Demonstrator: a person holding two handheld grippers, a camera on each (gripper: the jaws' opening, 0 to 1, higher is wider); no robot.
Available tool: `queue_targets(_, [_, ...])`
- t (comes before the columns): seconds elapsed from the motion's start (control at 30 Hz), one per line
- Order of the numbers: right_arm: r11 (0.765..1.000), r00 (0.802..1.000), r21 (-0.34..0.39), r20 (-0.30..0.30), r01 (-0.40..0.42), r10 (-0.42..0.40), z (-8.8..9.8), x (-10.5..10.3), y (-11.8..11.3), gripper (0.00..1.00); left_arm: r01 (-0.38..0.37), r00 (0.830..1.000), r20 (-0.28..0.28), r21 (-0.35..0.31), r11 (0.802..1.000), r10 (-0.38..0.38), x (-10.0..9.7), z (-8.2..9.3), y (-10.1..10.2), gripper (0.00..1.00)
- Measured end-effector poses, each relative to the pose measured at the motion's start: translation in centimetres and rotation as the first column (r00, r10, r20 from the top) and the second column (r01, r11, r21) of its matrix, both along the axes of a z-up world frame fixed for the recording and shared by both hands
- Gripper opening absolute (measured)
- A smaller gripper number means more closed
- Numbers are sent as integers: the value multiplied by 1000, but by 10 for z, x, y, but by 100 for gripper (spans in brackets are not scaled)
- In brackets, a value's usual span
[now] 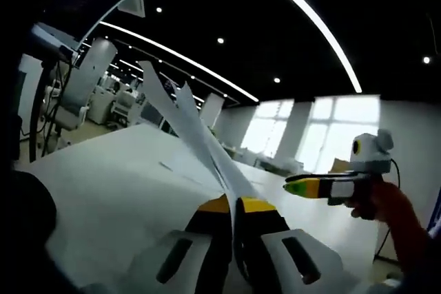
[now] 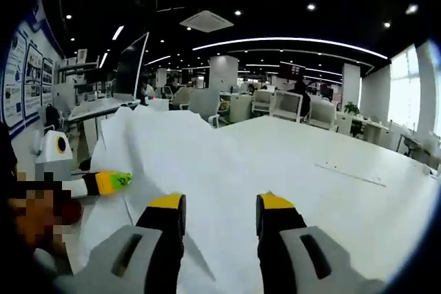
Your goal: Organize the stack of printing papers by aligning and flattening the scattered papers on the table
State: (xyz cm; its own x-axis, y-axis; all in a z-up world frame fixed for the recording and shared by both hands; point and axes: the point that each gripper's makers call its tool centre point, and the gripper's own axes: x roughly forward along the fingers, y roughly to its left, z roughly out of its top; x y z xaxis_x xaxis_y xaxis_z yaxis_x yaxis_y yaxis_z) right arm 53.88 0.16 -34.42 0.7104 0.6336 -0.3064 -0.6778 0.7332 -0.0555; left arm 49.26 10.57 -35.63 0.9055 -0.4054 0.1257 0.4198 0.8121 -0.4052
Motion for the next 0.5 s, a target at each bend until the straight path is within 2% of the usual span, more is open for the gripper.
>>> queue_targets(0.07, [1000,1000,-15,-8,-16,16,-8,2,13,38,8,1000,4,1,1000,-8,-1,0,-1,7])
queue_targets(0.13, [999,999,-35,-29,-27,26,-23,6,26,35,15,1000,9,3,1000,-15,-1,1,-2,7])
queue_targets(0.2, [999,999,-37,-46,-30,28,-33,6,32,31,14,1000,6,5,1000,-15,-1,0,-2,7])
queue_targets(0.3, [997,997,-63,-63,-43,39,-46,5,36,33,38,999,3,9,999,-38,-3,-1,-7,6])
queue_targets(0.37, [998,997,-45,-65,-47,44,-45,3,34,32,23,1000,8,34,999,-23,-2,-2,-7,6])
queue_targets(0.5, [998,998,-50,-55,-41,38,-39,3,22,35,24,1000,13,11,1000,-24,-3,0,-4,6])
